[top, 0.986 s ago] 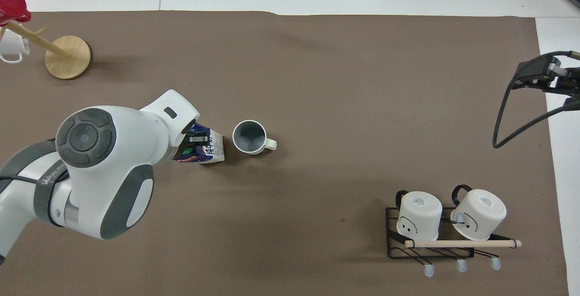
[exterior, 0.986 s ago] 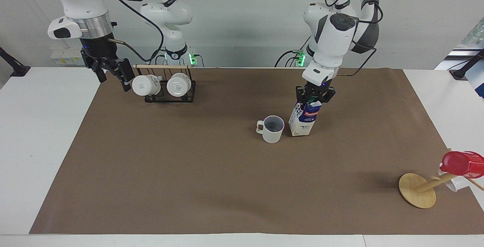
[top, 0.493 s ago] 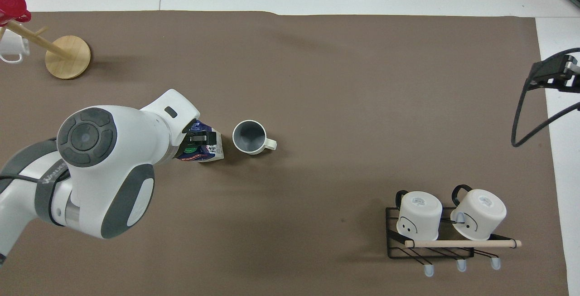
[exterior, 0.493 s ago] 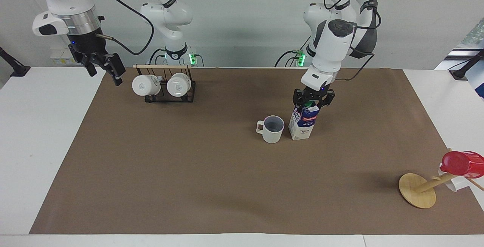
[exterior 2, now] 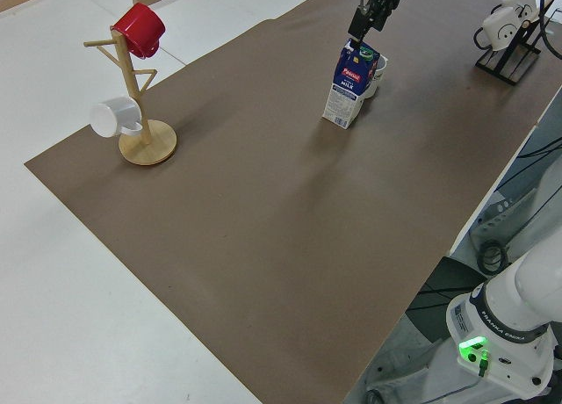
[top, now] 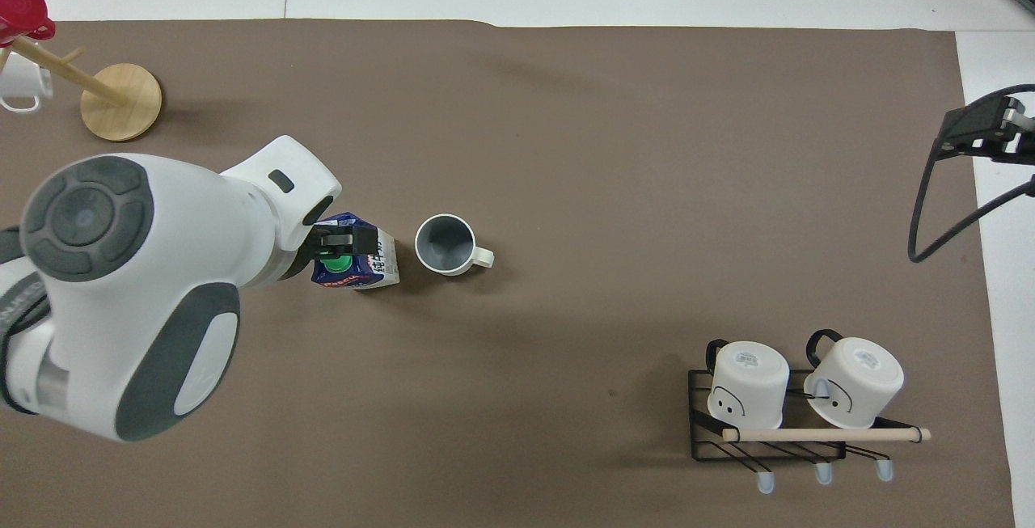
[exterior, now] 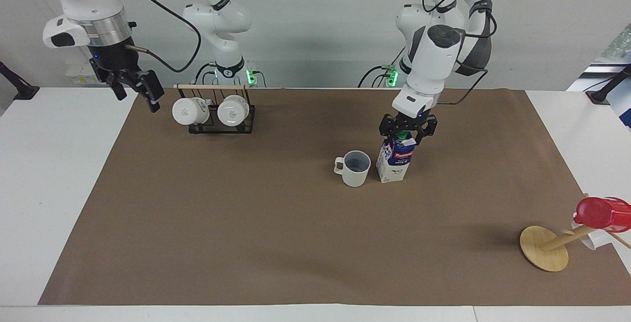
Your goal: Place cup and milk on table
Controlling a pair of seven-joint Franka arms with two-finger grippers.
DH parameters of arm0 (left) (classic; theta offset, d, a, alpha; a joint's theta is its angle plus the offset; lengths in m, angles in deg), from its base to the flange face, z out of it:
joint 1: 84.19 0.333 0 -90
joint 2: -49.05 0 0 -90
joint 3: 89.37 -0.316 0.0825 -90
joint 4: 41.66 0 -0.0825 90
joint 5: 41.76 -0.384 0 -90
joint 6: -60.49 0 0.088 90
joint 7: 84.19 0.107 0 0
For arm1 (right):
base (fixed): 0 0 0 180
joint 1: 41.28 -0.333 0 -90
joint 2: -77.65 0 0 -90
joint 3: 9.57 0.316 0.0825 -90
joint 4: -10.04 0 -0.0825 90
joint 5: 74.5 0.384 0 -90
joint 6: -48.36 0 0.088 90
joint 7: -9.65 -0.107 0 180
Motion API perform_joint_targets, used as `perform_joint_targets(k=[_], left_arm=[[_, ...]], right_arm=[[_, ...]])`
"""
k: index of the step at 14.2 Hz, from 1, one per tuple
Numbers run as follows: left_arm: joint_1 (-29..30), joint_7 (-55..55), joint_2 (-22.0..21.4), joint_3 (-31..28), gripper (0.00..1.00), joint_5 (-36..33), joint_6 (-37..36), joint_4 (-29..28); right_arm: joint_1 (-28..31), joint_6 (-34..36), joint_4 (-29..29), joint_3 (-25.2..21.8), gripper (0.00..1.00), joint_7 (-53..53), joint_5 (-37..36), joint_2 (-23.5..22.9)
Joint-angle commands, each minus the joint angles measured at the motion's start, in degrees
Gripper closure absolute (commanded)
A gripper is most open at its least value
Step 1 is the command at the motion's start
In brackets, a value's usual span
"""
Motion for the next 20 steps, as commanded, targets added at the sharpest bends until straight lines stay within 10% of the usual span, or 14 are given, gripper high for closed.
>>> perform_joint_targets(k=[1,20], left_arm=[[0.53,5.15,-3.15,-1.73,0.0,-0.24,-7.27,2.78],[13.89,19.24,-6.41,-3.67,0.0,-0.68,-23.99,13.6]], right_arm=[[0.45,1.32,-0.43,0.38,0.0,1.29,0.5,0.11],[0.37,1.23,-0.25,0.38,0.0,1.12,0.59,0.11]])
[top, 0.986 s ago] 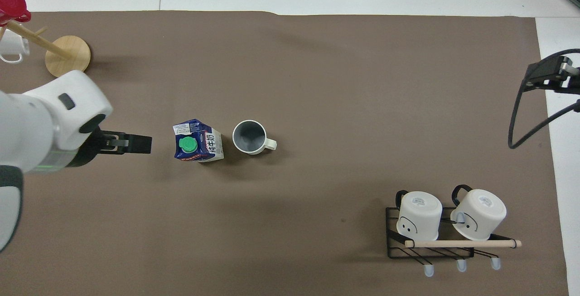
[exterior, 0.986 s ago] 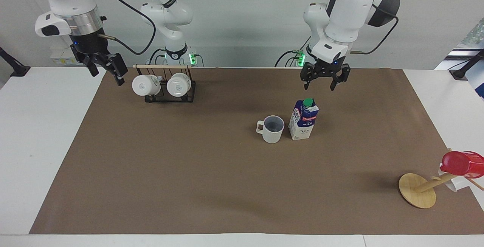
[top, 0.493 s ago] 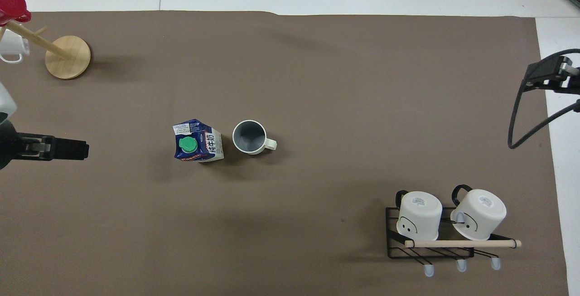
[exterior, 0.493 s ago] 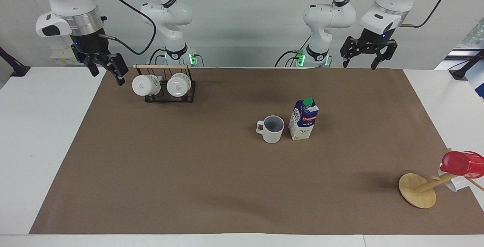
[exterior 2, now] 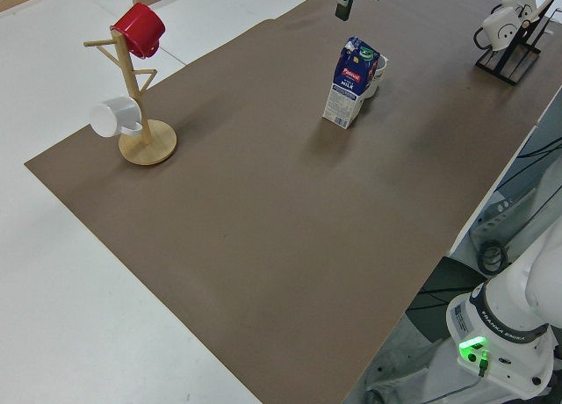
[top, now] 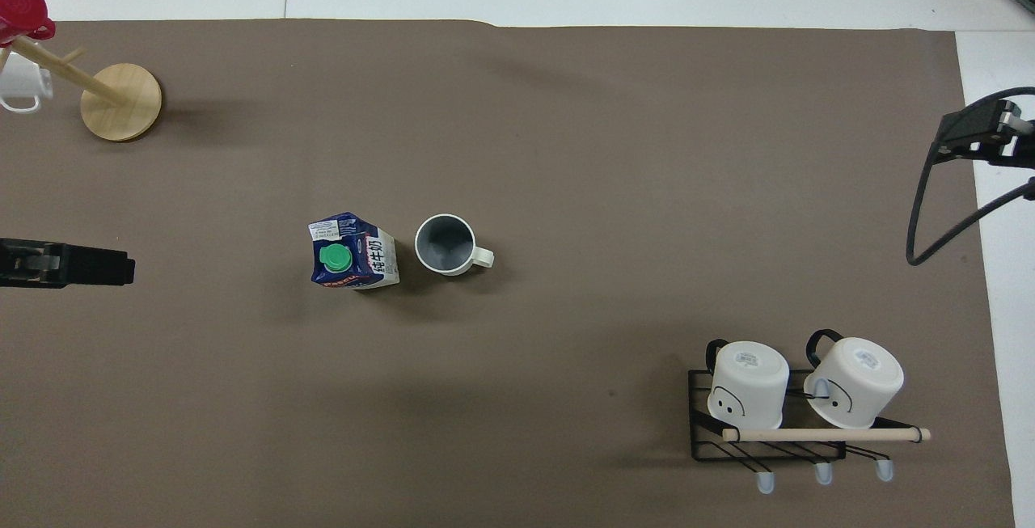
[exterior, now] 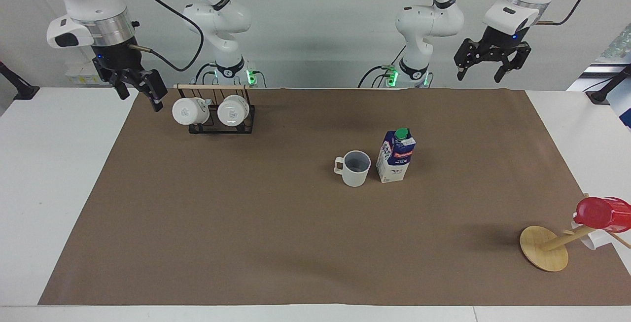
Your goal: Place cup and milk on table
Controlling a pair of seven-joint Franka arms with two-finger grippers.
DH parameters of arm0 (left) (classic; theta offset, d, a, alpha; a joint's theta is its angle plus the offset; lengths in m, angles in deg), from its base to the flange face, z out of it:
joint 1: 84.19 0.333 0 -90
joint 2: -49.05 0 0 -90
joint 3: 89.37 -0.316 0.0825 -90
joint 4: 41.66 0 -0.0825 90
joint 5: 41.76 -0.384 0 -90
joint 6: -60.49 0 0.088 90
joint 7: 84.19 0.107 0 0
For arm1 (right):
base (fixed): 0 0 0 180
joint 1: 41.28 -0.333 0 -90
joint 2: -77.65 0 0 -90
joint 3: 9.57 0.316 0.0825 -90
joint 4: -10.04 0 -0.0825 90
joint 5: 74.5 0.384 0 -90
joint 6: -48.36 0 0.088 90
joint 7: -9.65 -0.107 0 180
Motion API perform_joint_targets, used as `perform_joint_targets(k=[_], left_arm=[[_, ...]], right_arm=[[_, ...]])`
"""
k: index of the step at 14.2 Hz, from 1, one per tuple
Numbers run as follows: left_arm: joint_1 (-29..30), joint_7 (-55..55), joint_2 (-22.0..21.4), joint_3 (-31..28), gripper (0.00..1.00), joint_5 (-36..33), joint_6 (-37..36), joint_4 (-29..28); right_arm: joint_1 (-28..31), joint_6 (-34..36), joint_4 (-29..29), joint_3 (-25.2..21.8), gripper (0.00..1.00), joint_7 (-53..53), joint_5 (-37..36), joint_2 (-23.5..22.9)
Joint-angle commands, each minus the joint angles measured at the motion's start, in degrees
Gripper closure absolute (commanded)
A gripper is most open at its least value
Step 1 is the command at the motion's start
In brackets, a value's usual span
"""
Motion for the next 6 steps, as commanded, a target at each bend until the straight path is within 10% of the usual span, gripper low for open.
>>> perform_joint_targets(k=[1,6], left_arm=[[2.53,0.85,1.06,0.64,0.0,-0.7,-1.25,2.33],[2.72,1.29,1.15,0.64,0.0,-0.61,-1.52,2.87]], right_arm=[[0.4,0.71,-0.25,0.28,0.0,1.12,0.56,0.11],[0.49,0.71,-0.25,0.28,0.0,1.12,0.56,0.11]])
